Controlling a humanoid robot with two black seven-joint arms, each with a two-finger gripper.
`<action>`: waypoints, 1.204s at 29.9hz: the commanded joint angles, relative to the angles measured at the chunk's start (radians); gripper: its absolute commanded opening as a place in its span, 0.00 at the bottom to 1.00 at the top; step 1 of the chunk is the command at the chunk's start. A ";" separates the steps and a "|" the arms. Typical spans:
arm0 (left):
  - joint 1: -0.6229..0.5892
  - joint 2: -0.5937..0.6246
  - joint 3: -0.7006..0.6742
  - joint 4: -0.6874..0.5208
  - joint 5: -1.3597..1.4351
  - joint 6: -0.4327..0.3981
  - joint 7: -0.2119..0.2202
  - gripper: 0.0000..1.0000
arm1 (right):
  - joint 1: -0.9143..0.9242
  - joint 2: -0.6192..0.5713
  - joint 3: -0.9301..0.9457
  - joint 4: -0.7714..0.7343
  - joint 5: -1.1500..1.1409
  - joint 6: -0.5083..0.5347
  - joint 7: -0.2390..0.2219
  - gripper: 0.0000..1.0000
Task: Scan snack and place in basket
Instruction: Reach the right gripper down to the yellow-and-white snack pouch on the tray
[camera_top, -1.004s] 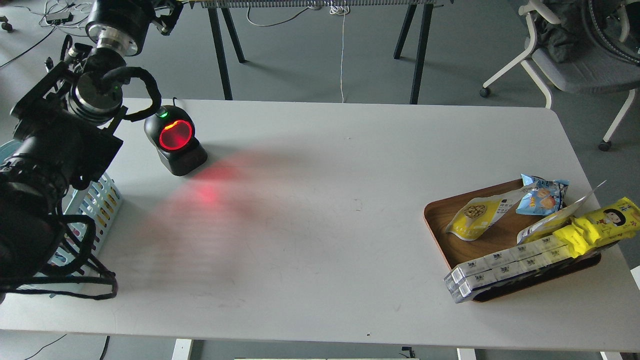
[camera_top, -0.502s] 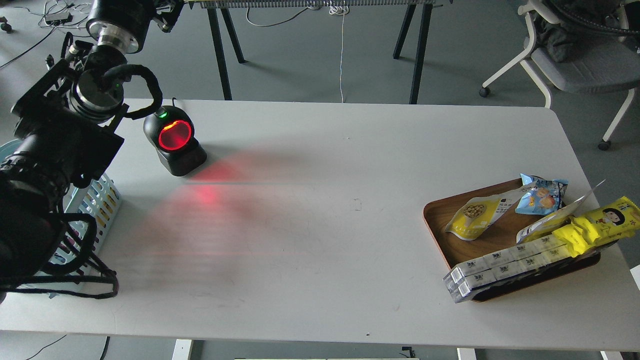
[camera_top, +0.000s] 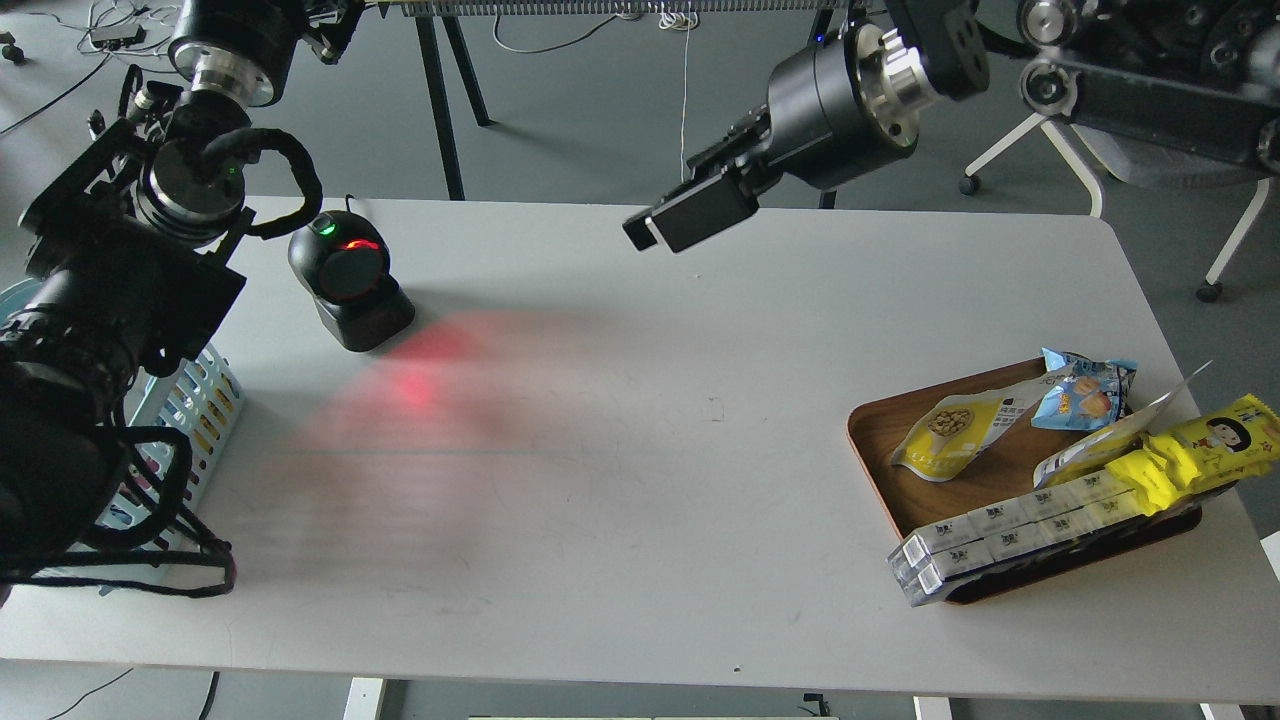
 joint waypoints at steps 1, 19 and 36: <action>0.003 0.000 0.002 0.000 0.000 0.000 0.000 1.00 | 0.000 0.015 -0.061 0.045 -0.113 -0.025 0.000 0.99; 0.007 0.000 0.002 0.000 0.000 0.000 0.000 1.00 | -0.015 -0.197 -0.362 0.232 -0.642 -0.200 0.000 0.98; 0.007 0.001 0.004 0.000 0.000 0.000 0.000 1.00 | -0.082 -0.264 -0.384 0.240 -0.717 -0.203 0.000 0.96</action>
